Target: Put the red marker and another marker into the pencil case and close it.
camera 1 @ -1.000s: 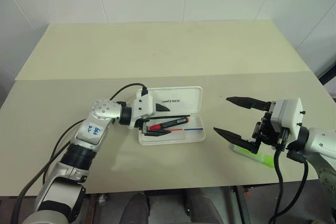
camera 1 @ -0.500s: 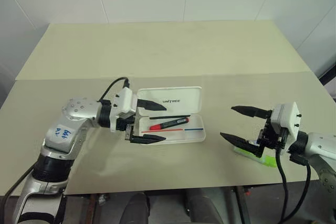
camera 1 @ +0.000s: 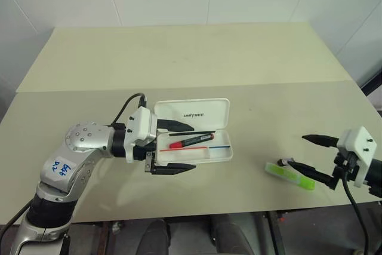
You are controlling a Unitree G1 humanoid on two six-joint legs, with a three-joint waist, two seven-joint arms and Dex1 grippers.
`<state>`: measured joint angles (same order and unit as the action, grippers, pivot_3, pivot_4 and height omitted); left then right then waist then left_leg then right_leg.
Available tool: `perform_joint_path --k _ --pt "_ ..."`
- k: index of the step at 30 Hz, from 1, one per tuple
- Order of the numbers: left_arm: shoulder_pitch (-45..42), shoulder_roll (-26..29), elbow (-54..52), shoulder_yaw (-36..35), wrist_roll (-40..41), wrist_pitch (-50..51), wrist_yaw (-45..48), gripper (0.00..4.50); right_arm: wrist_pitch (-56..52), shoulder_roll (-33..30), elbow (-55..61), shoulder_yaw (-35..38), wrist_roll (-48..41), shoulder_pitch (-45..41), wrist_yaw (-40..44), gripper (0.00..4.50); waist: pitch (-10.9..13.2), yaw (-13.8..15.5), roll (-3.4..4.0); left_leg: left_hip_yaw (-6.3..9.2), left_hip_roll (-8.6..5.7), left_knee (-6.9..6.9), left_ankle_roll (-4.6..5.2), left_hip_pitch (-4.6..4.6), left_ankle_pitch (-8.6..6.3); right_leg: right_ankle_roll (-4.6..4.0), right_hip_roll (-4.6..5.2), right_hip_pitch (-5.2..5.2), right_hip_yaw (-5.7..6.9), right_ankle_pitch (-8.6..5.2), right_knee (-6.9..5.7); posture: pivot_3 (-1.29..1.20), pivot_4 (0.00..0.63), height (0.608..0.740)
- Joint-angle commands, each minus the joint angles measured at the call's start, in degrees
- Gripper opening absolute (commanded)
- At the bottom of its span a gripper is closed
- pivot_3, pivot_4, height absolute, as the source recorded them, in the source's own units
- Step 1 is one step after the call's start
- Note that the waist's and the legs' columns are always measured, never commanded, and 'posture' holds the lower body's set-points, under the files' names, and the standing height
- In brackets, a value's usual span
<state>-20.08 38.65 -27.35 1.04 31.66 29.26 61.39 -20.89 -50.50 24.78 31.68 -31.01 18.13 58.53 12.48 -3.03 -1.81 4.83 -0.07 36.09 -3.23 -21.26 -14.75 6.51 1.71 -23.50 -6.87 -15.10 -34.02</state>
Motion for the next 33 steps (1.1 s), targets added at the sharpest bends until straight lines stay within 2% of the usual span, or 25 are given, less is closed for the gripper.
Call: perform_joint_path --k 1,5,9,16,30,33 --pt "0.51 0.1 -0.65 -0.23 0.72 -1.38 0.0 4.47 -3.83 1.89 8.75 5.35 -4.67 5.1 -0.84 4.5 0.01 -0.01 -0.01 -0.01 0.0 0.0 -0.01 -0.02 -0.01 0.01 0.0 0.0 -0.03 0.0 0.04 0.0 0.15 0.74" --pt "0.32 0.01 -0.34 0.15 1.02 -1.29 0.09 4.47 -6.56 3.05 14.43 6.34 -7.5 9.65 -1.21 4.5 0.0 -0.13 -0.05 -0.21 0.0 0.04 -0.05 -0.01 -0.06 0.04 0.0 0.01 -0.23 0.01 0.14 0.0 0.15 0.74" --pt "0.49 0.33 -0.16 0.27 1.01 -1.42 0.68 4.47 -4.78 3.98 13.7 3.99 -5.22 11.53 -0.23 4.5 0.0 -0.12 -0.13 -0.35 0.0 0.06 -0.06 0.01 -0.08 0.14 0.0 0.01 -0.33 -0.03 0.28 0.0 0.15 0.74" --pt "-0.16 1.14 -0.45 -0.29 1.36 -0.76 1.07 4.47 1.68 3.63 1.98 -0.62 0.27 9.63 3.52 4.5 -0.02 -0.08 -0.17 -0.67 0.02 0.05 0.21 0.0 -0.39 0.1 0.01 0.01 -0.6 0.03 0.45 0.0 0.15 0.74" --pt "-1.23 2.72 -0.67 -1.0 2.21 -0.6 0.84 4.47 10.93 2.67 -14.44 -7.84 7.11 4.62 9.96 4.5 -0.02 -0.22 -0.17 -0.78 0.0 0.19 0.3 0.13 -0.55 0.33 -0.01 0.02 -0.77 -0.15 0.19 0.0 0.15 0.74" --pt "-1.89 2.72 -0.26 -0.91 2.09 -0.74 0.87 4.5 12.54 2.83 -17.53 -9.89 8.26 2.6 10.38 3.85 -0.02 -0.19 -0.18 -0.79 0.0 0.21 0.3 0.14 -0.55 0.33 -0.03 0.02 -0.79 -0.14 0.18 0.0 0.15 0.74"
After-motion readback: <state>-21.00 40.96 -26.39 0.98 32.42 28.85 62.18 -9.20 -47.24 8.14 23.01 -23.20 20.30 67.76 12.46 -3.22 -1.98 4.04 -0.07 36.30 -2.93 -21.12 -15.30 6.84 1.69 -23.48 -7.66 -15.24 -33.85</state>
